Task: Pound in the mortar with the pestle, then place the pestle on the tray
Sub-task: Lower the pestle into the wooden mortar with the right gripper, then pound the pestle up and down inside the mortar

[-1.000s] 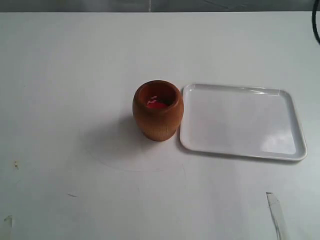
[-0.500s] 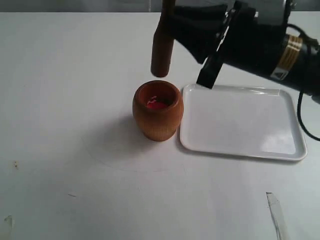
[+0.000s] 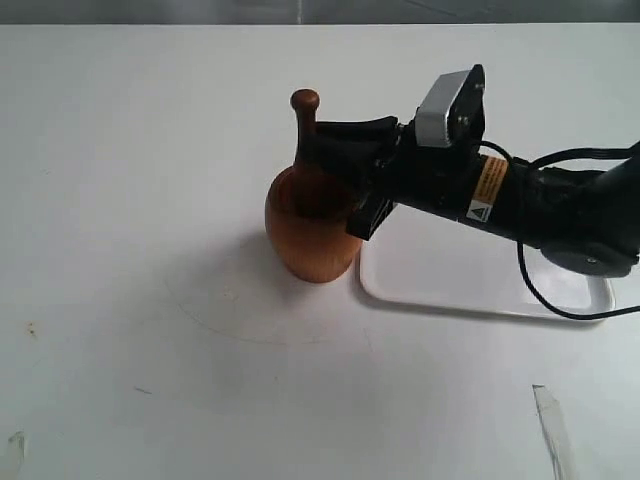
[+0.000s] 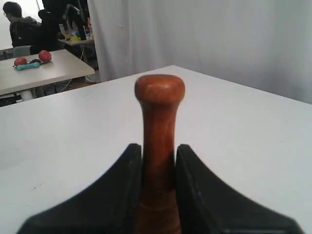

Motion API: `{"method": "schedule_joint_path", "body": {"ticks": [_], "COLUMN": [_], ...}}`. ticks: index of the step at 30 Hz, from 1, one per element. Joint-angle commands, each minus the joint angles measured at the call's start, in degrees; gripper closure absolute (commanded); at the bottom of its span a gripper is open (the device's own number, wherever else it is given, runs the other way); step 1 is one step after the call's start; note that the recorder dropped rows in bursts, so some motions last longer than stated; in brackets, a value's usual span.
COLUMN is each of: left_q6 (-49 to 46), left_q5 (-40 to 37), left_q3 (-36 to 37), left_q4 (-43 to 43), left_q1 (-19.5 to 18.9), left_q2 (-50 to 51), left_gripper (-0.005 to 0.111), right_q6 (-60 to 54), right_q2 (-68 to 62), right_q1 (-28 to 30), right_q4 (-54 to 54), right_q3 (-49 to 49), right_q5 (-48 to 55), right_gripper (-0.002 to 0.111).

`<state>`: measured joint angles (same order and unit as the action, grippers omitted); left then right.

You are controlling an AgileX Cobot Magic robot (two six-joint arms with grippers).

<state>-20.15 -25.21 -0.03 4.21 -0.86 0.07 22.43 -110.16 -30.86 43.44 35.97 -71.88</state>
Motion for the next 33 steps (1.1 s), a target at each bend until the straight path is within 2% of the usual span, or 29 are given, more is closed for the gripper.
{"method": "schedule_joint_path", "body": {"ticks": [1,7,13,21,33], "left_q6": [0.5,0.5,0.5,0.5,0.5], "left_q5": [0.2,0.2,0.2,0.2,0.2], "left_q3": [0.0,0.0,0.0,0.0,0.0], "left_q4": [-0.4,-0.4,-0.4,-0.4,-0.4], "left_q1": [0.4,0.4,0.4,0.4,0.4], "left_q2": [-0.1,-0.1,-0.1,-0.1,-0.1], "left_gripper": [0.107,0.107,0.107,0.107,0.107], "right_q6": [-2.5,-3.1,-1.6,0.4,-0.8], "right_q2": [1.4,15.9,19.9,12.2,-2.2], "right_q1": [-0.1,-0.1,-0.1,-0.1,-0.1], "right_q4": [-1.1,-2.6,-0.3,4.9,5.2], "right_q3": [-0.2,-0.2,-0.2,-0.2,-0.2], "right_q5": [1.9,1.9,1.9,3.2,3.0], "right_gripper": [0.108,0.108,0.108,0.108,0.108]}}
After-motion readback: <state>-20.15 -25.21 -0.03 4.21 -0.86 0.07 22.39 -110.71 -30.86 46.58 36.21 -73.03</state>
